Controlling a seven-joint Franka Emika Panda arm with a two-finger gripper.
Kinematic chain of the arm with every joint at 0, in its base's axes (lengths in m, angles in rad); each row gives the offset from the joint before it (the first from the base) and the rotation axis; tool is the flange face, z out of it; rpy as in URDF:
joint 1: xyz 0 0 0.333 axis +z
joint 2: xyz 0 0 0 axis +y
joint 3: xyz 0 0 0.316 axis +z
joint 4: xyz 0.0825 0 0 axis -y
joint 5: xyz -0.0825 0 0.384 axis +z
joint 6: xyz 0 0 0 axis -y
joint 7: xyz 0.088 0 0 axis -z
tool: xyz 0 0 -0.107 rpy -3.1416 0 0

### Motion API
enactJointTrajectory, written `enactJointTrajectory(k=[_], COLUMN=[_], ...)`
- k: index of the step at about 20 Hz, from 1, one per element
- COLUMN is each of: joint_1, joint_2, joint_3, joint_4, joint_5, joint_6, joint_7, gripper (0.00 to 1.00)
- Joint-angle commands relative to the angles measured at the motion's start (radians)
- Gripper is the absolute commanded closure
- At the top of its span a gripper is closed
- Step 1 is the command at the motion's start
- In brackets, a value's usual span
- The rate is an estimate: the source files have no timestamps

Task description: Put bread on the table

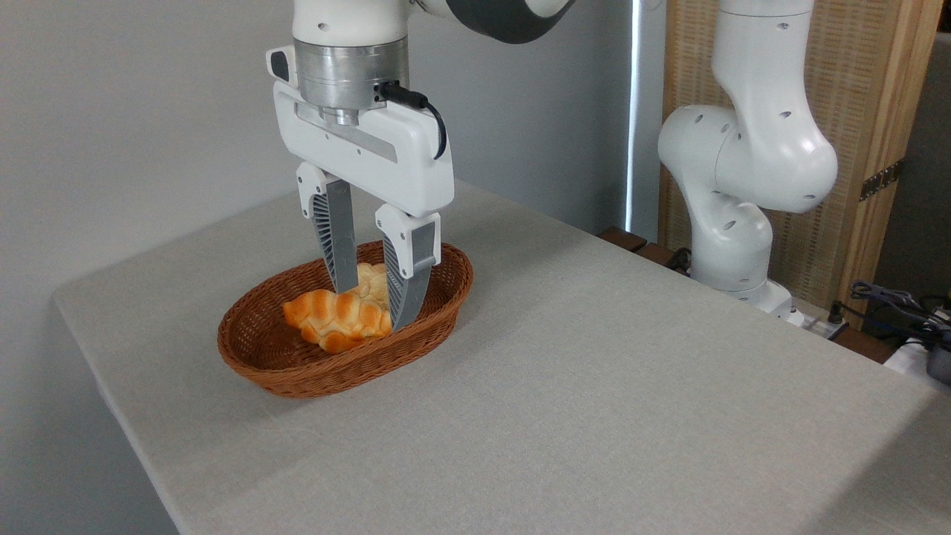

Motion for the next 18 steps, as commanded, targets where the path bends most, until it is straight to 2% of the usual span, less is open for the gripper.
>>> enactJointTrajectory(k=[1, 7, 9, 11, 14, 16, 18], joint_1=[-0.006, -0.018, -0.034, -0.035, -0.035, -0.058, -0.072], joint_2=[-0.005, 0.001, 0.008, 0.037, 0.051, 0.068, 0.085], joint_3=[0.01, -0.011, -0.033, -0.085, -0.134, -0.153, -0.176], joint_4=[0.013, -0.004, -0.018, -0.021, -0.041, -0.049, -0.061], joint_5=[-0.002, -0.003, -0.003, -0.003, -0.002, 0.001, 0.042], joint_6=[-0.027, -0.027, -0.016, -0.011, -0.011, -0.016, -0.016], joint_7=[0.0, 0.015, 0.017, 0.029, 0.205, 0.339, 0.383], gripper=[0.0, 0.0, 0.0, 0.0, 0.0, 0.0, 0.0])
